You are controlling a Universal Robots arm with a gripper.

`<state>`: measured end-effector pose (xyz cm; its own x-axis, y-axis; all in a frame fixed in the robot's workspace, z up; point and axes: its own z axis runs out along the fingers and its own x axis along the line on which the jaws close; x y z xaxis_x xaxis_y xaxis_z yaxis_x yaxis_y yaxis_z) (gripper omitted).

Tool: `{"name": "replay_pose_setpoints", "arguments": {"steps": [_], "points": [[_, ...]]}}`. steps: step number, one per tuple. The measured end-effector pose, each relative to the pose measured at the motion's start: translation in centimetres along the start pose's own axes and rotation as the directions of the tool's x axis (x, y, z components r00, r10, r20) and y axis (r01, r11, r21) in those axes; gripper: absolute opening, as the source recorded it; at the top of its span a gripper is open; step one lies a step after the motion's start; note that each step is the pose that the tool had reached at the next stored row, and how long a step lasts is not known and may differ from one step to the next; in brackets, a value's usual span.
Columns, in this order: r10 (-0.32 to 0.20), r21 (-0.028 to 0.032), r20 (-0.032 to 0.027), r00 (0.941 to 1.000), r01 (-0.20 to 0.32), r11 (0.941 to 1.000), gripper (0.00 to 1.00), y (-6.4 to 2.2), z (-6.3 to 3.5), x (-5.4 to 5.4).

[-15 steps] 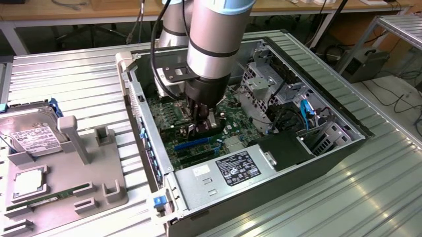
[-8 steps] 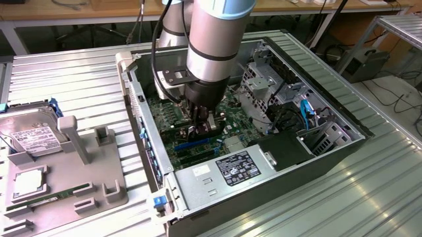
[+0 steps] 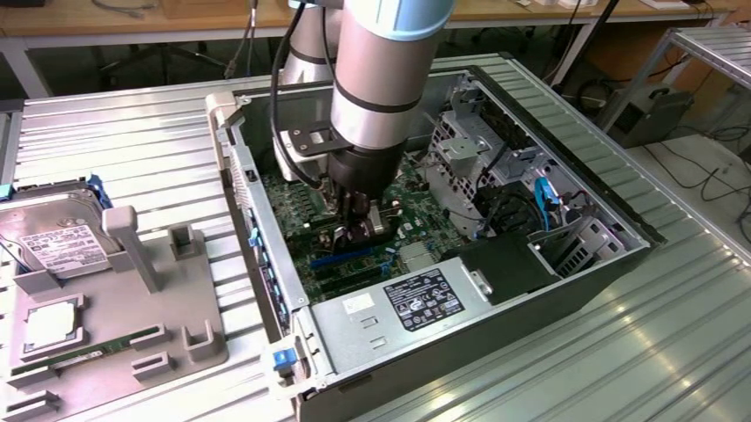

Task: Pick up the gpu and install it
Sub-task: 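Insert the gpu into the slot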

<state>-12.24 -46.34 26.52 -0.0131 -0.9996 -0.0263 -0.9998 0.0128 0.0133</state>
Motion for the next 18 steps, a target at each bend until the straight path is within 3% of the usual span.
{"name": "replay_pose_setpoints", "arguments": {"steps": [8, 18], "points": [[-0.010, -0.0006, 0.0004, 0.9999, 0.010, 0.9999, 0.26, 0.09, 0.50, 0.02], [-0.012, -0.0003, 0.0093, 0.9999, 0.012, 0.9999, 0.26, 0.08, 0.54, -0.08]]}}
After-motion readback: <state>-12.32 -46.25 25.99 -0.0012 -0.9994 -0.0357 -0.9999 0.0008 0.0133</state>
